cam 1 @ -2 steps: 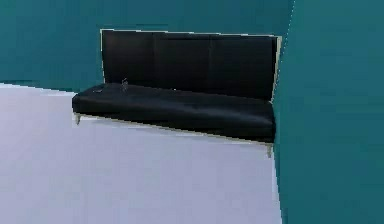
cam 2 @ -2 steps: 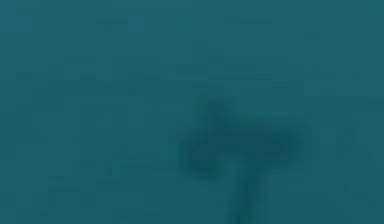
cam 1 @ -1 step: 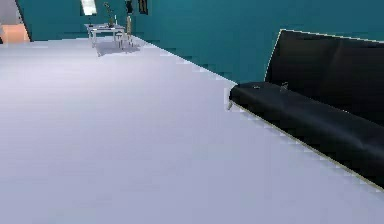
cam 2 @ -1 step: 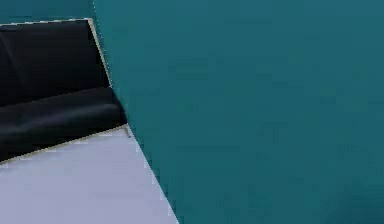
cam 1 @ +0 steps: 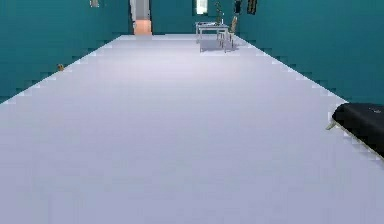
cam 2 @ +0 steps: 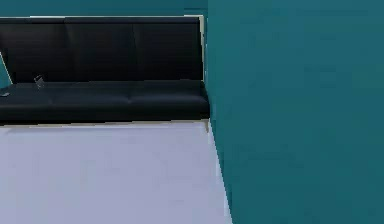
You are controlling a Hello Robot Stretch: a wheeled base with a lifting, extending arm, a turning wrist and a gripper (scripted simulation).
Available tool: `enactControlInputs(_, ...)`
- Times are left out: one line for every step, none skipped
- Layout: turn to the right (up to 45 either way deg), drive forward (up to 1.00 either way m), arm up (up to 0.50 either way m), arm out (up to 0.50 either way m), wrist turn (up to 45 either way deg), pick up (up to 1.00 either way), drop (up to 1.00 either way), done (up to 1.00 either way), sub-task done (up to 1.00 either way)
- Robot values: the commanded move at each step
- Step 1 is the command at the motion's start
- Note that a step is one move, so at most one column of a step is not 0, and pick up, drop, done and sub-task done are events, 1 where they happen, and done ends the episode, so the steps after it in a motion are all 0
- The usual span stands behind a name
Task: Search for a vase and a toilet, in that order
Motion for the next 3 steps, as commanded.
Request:
enactControlInputs(0.0, 0.15, 0.00, 0.00, 0.0, 0.00, 0.00, 0.00, 0.00)
enactControlInputs(-45.0, 0.00, 0.00, 0.00, 0.0, 0.00, 0.00, 0.00, 0.00)
enactControlInputs(-33.0, 0.00, 0.00, 0.00, 0.0, 0.00, 0.00, 0.00, 0.00)
